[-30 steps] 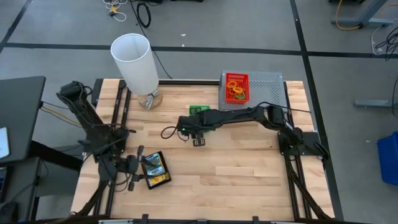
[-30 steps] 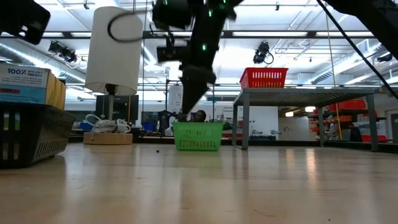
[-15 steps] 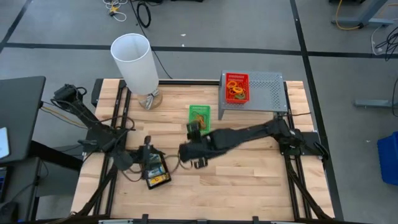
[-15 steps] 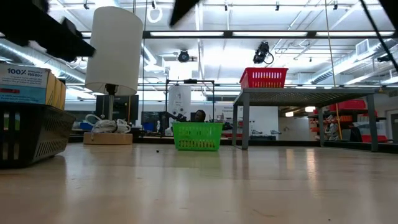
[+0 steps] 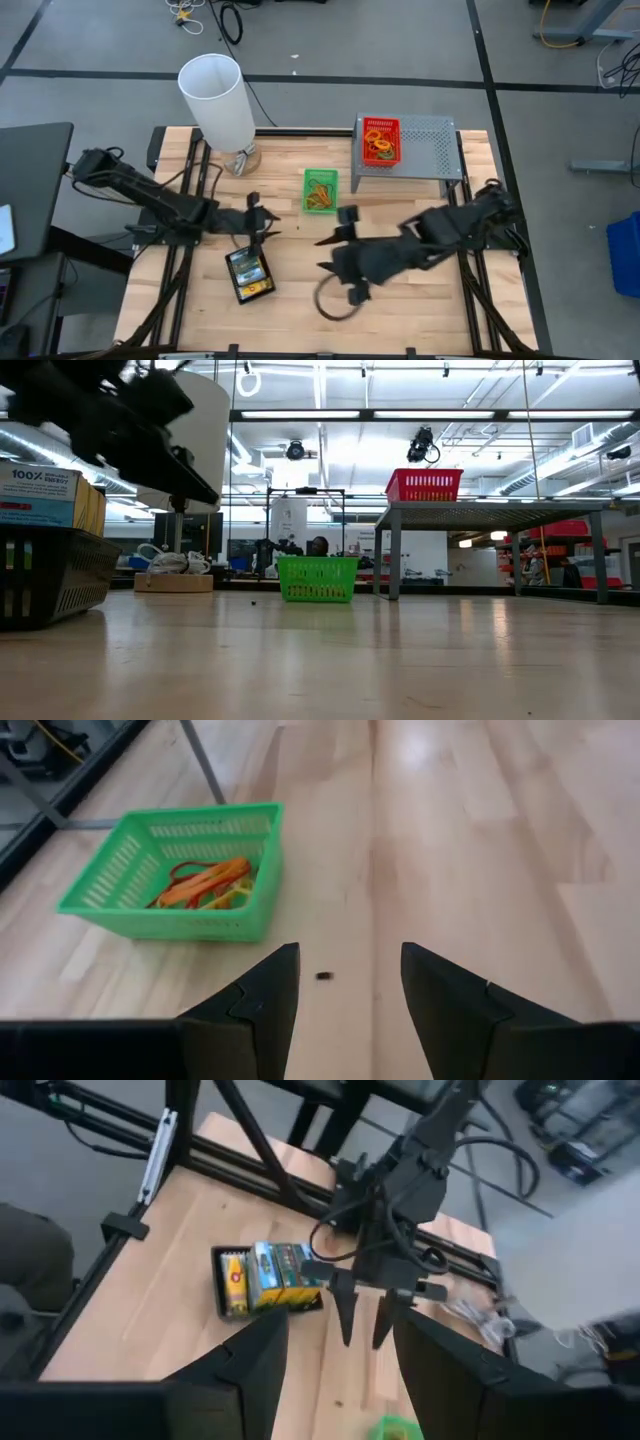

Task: Pick & Place Office Desk Supplies
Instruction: Move the red bin to the right side of the shelf

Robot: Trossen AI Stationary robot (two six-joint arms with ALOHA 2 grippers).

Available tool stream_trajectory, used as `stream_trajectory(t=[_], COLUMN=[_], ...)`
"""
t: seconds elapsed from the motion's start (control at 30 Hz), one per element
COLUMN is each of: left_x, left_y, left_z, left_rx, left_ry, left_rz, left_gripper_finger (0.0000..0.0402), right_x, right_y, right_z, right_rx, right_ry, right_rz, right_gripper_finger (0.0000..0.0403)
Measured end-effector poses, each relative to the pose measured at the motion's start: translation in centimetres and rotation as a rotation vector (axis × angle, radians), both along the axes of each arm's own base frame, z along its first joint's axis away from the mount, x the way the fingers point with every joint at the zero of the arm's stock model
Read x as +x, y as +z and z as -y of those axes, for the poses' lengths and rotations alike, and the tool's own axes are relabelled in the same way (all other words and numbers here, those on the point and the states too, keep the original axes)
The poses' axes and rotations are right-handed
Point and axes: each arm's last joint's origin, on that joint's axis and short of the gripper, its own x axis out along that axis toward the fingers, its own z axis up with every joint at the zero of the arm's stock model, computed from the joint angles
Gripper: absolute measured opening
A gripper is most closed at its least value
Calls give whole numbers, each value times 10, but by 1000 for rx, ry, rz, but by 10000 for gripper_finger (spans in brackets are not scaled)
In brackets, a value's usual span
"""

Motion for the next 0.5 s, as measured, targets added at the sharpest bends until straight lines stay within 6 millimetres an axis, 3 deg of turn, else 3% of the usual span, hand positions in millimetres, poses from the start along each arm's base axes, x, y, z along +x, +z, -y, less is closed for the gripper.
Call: stream_trajectory(t=[0.23, 0.5], left_x=[31, 68], left_y=[-2, -11], left_z=[-33, -71], left_rx=[-7, 11], left_ry=[0, 0], left_rz=[-65, -190], left_gripper_finger=[181, 181], right_x=[-43, -58], right_y=[15, 13], right_z=[-14, -33], right_rx=[-39, -45], right_ry=[-78, -41], right_rz=[15, 10], right_gripper_finger=[190, 190])
